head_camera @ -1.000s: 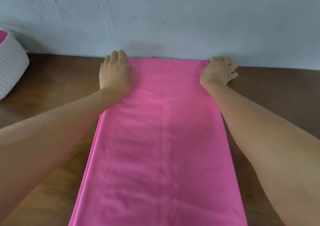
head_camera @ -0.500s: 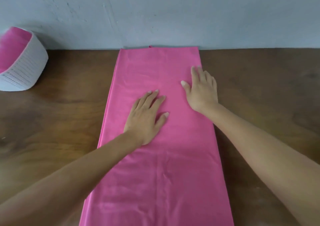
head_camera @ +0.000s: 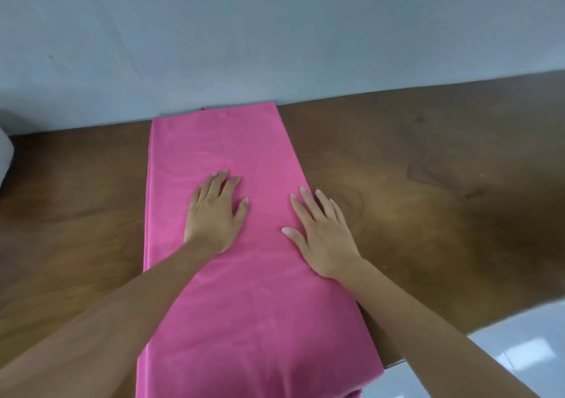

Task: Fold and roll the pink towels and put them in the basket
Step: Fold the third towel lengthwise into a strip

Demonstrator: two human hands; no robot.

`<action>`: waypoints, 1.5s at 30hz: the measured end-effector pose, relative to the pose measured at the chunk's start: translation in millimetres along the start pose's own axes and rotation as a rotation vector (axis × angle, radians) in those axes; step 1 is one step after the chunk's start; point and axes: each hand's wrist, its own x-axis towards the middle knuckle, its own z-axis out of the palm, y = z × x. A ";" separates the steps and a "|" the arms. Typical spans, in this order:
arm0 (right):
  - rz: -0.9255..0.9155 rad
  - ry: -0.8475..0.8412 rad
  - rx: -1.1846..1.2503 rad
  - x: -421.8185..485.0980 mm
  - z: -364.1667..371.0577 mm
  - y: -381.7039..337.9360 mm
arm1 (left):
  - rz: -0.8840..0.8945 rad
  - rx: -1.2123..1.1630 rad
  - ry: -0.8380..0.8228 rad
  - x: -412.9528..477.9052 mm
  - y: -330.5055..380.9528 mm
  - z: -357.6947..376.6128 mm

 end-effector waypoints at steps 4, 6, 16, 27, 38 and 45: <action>0.034 -0.004 -0.014 -46.9 9.0 0.9 | 0.024 -0.005 0.004 0.0 -0.8 -0.3; 0.054 0.006 -0.027 -69.9 13.3 1.2 | 0.033 -0.002 0.008 -0.7 -0.5 0.5; 0.414 0.138 0.013 -179.1 34.3 -15.0 | 0.412 0.442 -0.030 -0.8 26.1 -15.2; 0.696 0.334 0.231 -249.9 59.3 -40.8 | 0.807 -0.117 -0.168 -142.4 116.7 -8.3; 0.938 0.320 0.952 -268.2 100.1 -28.9 | 0.652 0.005 -0.331 -179.6 126.5 21.1; 0.757 0.046 1.274 -251.9 106.3 -2.8 | 0.613 0.093 -0.171 -192.7 131.1 26.6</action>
